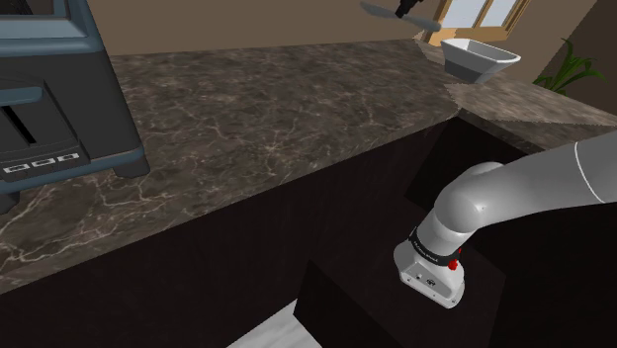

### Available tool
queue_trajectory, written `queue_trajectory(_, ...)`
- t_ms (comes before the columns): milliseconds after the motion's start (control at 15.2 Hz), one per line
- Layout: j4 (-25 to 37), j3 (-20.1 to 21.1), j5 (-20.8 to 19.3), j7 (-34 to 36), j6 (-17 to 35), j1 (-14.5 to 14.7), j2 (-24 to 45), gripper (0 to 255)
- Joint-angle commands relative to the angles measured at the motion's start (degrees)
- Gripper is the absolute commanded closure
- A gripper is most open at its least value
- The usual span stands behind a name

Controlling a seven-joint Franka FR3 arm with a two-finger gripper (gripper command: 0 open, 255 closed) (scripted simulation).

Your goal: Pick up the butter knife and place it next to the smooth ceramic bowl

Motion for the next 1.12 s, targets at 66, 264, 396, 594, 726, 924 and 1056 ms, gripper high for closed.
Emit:
queue_trajectory(66,2.60,-3.48,-0.28,-3.89,0.47,-0.36,2.99,255)
queue_trajectory(264,5.97,-7.11,-0.02,-7.84,0.93,-0.63,6.79,255)
queue_trajectory(396,8.62,-9.61,0.49,-10.55,1.09,-0.78,9.63,255)
queue_trajectory(594,13.27,-13.49,1.90,-14.77,1.03,-1.05,14.43,255)
queue_trajectory(726,16.89,-16.18,3.39,-17.73,0.73,-1.35,18.06,255)
queue_trajectory(924,23.26,-20.47,6.65,-22.40,-0.29,-2.10,24.29,255)
queue_trajectory(1056,28.31,-23.33,9.75,-25.71,-1.51,-3.22,29.14,255)
